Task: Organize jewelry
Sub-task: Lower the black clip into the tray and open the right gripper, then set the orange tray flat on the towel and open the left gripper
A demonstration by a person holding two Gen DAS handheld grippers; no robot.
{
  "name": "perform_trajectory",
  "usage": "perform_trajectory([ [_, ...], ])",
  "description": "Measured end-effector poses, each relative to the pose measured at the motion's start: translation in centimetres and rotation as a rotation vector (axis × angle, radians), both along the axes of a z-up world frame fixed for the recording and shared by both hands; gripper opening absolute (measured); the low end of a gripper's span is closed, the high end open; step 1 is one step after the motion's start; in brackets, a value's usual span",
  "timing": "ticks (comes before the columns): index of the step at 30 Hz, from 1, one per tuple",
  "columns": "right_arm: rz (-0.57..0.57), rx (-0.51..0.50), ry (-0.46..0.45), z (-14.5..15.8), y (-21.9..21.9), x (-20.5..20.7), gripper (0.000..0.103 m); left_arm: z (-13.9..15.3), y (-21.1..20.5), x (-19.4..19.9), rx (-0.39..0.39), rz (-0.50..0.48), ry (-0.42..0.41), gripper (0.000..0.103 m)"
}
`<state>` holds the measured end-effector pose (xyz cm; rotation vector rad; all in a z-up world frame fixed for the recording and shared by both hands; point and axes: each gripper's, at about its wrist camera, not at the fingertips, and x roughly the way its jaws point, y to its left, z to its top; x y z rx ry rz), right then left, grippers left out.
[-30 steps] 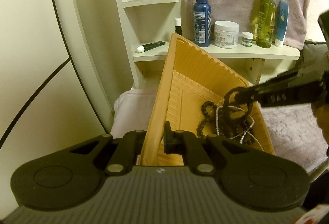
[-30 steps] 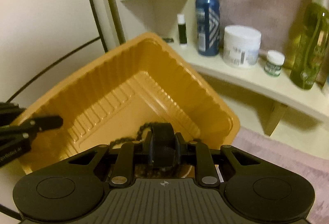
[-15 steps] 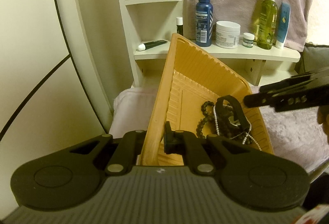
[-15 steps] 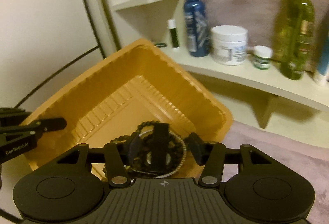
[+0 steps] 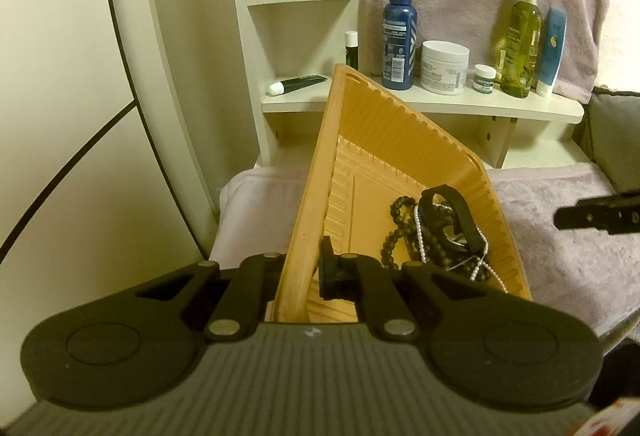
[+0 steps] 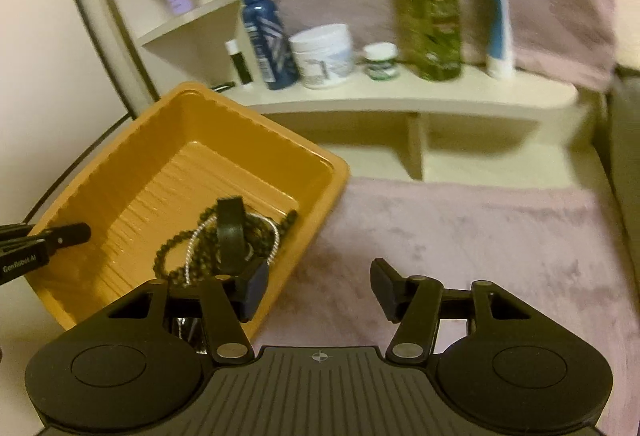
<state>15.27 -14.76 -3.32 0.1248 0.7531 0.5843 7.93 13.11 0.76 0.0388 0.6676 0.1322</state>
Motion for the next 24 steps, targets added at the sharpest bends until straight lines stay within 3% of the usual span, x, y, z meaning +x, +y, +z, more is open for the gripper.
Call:
perform_trajectory([
  [14,-0.068,0.021,0.034,0.0,-1.7,-1.9,0.057,-0.7,1.3,0.1,-0.060,0.012,0.010,0.006],
  [24,-0.101,-0.002,0.037,0.0,-1.6,-2.8,0.057,-3.1,5.0,0.3,-0.206,0.043,0.068,0.006],
])
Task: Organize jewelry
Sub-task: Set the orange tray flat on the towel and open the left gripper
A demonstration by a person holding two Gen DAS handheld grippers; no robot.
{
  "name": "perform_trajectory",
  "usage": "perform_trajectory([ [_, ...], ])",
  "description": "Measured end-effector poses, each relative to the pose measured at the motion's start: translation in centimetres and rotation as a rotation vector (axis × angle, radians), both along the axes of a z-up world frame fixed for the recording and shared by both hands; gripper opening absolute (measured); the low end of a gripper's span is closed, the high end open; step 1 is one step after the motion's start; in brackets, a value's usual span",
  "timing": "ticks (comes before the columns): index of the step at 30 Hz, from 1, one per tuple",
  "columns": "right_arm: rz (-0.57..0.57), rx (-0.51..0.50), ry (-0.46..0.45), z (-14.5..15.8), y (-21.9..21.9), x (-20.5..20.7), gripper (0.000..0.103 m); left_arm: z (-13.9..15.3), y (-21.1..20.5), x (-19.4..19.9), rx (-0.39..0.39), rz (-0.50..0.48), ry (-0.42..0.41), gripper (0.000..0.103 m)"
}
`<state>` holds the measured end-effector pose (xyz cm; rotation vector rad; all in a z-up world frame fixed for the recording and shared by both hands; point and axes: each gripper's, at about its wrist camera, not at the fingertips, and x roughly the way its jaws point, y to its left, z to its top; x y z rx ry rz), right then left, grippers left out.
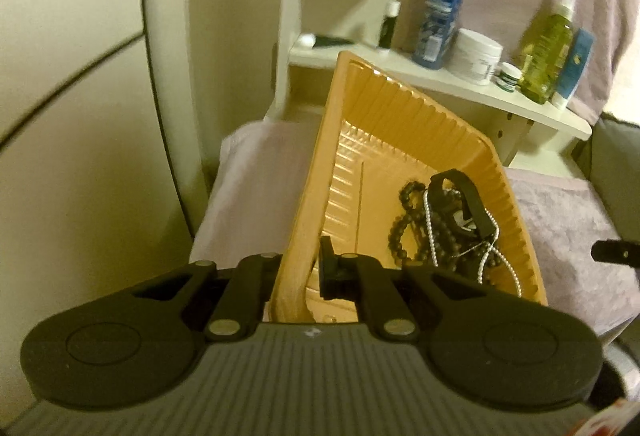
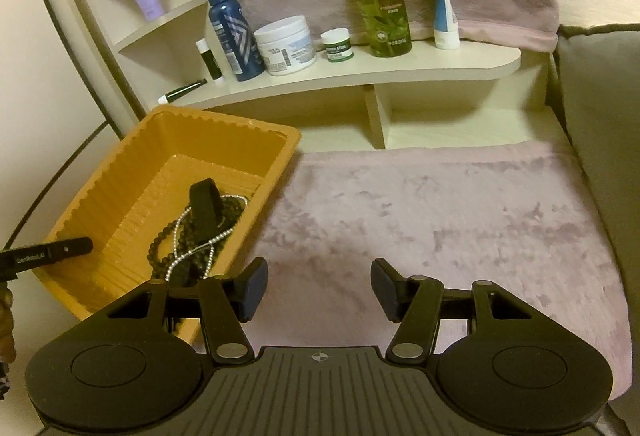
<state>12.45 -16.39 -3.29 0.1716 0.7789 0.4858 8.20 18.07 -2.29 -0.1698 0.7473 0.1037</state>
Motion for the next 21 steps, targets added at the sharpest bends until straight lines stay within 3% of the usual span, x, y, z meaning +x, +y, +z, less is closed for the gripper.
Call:
perform_trajectory([
  [5,0.001,-0.017,-0.003,0.1,0.2,-0.4,0.057,-1.5,1.9,-0.4,-0.110,0.016,0.009,0.014],
  [12,0.011,-0.025,-0.006,0.3,0.9,-1.2,0.057,-2.5,3.0,-0.9,-0.197,0.031,0.021,0.025],
  [15,0.013,-0.024,-0.007,0.3,1.0,-1.7,0.058,-2.8,3.3,-1.2,-0.225,0.044,0.018,0.036],
  [17,0.013,-0.021,-0.006,0.3,1.0,-2.0,0.058,-2.8,3.5,-1.5,-0.230,0.062,0.006,0.049],
  [21,0.008,-0.013,-0.010,0.4,0.8,-2.6,0.058,-2.3,3.8,-2.3,-0.215,0.078,0.000,0.052],
])
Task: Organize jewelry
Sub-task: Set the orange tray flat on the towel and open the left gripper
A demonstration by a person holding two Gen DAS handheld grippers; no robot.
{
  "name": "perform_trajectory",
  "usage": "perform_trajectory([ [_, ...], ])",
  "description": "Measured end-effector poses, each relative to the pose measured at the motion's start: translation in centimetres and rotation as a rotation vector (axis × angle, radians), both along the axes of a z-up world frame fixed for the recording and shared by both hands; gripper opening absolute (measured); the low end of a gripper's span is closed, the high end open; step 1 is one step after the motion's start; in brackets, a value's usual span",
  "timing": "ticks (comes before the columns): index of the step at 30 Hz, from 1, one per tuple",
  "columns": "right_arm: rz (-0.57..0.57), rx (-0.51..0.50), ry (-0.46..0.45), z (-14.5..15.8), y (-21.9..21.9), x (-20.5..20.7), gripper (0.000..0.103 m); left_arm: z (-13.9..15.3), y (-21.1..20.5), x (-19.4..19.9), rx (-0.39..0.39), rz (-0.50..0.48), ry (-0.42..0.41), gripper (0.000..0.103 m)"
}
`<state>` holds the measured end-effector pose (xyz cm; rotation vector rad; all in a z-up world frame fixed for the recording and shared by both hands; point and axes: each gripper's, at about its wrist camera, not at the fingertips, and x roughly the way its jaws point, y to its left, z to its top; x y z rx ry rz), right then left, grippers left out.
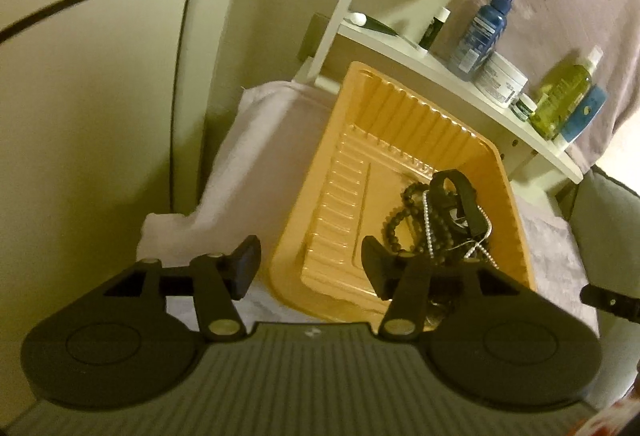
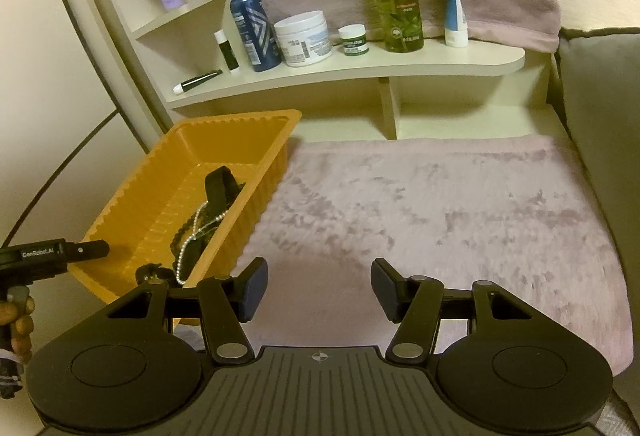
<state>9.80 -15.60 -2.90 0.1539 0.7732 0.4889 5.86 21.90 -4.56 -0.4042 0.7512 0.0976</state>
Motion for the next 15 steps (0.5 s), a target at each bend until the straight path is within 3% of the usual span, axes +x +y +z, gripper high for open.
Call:
perform_trajectory([
  [6,-0.022,0.021,-0.012,0.7,-0.5,-1.3,0.058,2.2,-0.9,-2.4,0.112,0.027,-0.027,0.069],
  [8,-0.035,0.018,-0.007,0.9,-0.6,-1.9,0.058,3.3,-1.7,-3.4,0.160,0.025,-0.039,0.082],
  [15,-0.087,0.000,0.043,1.1,-1.4,-4.1,0.063,5.6,-6.2,-5.6,0.262,-0.059,-0.070,0.102],
])
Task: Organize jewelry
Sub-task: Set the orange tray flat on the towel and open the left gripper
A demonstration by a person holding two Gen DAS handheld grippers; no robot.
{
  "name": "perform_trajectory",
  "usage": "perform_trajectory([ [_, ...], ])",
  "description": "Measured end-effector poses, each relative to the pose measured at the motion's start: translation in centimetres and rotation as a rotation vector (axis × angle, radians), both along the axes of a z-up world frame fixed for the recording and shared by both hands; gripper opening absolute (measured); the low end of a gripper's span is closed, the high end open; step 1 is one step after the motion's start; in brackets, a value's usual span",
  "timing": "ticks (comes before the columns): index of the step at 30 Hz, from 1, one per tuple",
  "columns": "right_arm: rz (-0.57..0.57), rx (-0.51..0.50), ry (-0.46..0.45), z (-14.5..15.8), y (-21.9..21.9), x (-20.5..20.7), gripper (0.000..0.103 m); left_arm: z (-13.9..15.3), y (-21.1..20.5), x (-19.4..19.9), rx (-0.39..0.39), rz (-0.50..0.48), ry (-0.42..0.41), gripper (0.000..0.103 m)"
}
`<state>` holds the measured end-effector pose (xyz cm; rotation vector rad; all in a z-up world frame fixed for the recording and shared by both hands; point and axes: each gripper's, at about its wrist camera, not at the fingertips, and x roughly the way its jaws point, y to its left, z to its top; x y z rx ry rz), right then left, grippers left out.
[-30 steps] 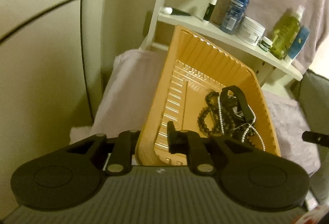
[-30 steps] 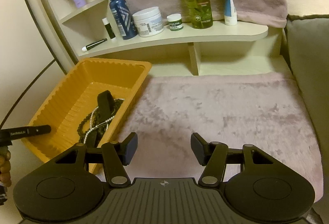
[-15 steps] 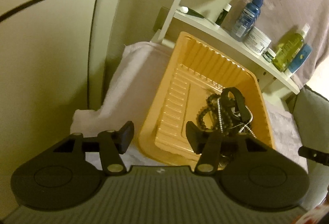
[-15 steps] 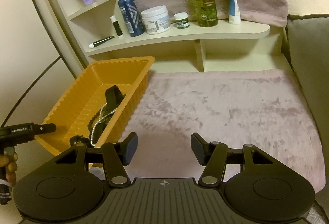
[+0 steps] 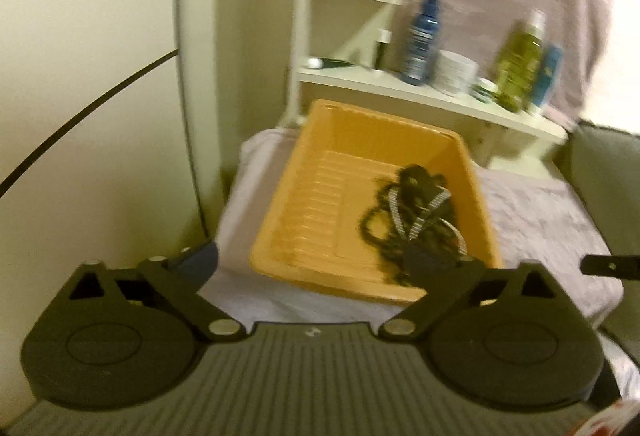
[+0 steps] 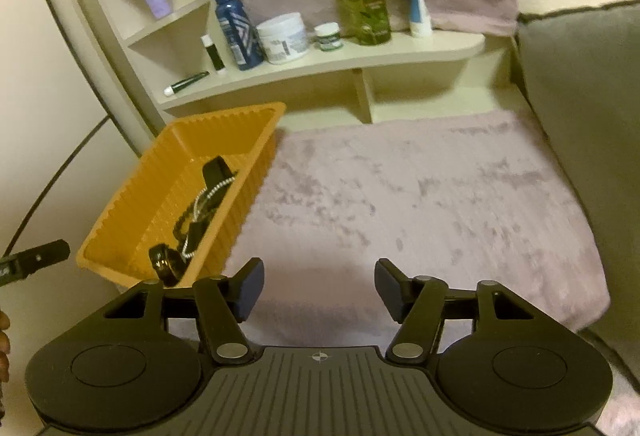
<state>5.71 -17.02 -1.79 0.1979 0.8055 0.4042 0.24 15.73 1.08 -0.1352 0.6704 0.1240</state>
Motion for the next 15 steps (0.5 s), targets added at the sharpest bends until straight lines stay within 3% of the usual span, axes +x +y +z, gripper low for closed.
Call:
perform_trajectory([
  [15,-0.019,-0.053,0.036,-0.2,-0.8,-3.5,0.071,-1.0,-8.1,-0.9,0.052,-0.137,0.107,0.102],
])
